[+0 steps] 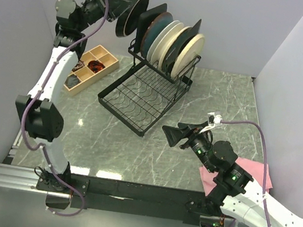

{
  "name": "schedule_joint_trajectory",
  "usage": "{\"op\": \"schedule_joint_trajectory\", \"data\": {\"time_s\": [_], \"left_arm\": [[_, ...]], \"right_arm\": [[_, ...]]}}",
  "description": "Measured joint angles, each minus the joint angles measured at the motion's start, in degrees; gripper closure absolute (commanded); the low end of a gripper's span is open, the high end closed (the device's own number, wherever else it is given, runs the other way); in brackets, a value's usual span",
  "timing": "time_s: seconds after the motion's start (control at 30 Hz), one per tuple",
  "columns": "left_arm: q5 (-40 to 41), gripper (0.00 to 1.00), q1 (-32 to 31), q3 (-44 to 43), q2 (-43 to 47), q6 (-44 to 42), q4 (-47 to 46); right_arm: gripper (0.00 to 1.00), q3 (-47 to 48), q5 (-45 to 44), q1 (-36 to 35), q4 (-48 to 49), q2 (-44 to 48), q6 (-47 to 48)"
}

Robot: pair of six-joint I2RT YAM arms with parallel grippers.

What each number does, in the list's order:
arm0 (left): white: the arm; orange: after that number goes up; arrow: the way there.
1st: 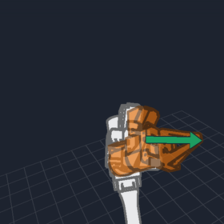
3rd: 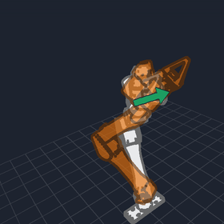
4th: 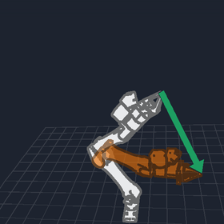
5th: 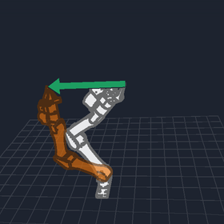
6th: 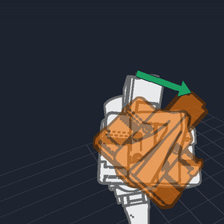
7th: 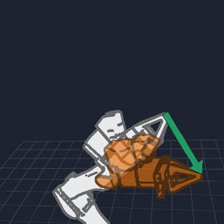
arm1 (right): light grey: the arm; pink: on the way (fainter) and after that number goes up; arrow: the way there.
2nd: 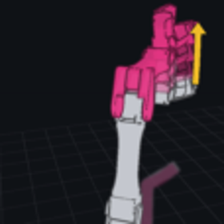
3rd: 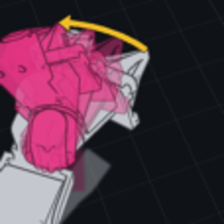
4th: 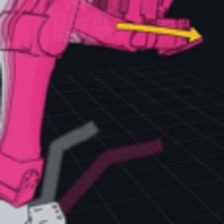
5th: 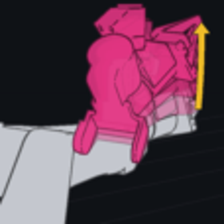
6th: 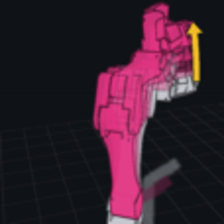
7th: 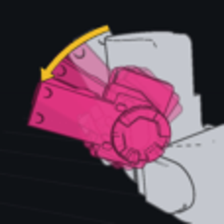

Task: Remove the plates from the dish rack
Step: Unload the plate from the dish rack, then place the plate at the center of the board.

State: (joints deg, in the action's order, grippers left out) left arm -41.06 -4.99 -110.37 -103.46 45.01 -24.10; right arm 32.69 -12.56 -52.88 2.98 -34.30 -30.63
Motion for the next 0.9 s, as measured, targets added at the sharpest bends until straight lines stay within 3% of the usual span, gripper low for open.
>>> {"op": "schedule_joint_trajectory", "data": {"time_s": [0.37,0.5,0.67,0.9], "left_arm": [[8.52,0.99,0.68,9.05,12.90,-12.17,10.64],[15.69,0.99,0.50,16.09,19.39,-16.65,14.69],[29.46,0.99,-1.77,24.44,28.72,-23.04,26.45],[57.11,0.99,-11.82,34.51,40.06,-28.52,42.77]], "right_arm": [[0.07,0.00,0.66,-0.02,0.00,0.09,-0.63],[0.07,0.00,0.66,-0.04,-0.02,0.09,-0.83],[0.07,0.00,0.61,-0.17,-0.13,0.11,-1.07],[0.07,0.00,0.61,-0.20,-0.15,0.02,-1.27]]}}
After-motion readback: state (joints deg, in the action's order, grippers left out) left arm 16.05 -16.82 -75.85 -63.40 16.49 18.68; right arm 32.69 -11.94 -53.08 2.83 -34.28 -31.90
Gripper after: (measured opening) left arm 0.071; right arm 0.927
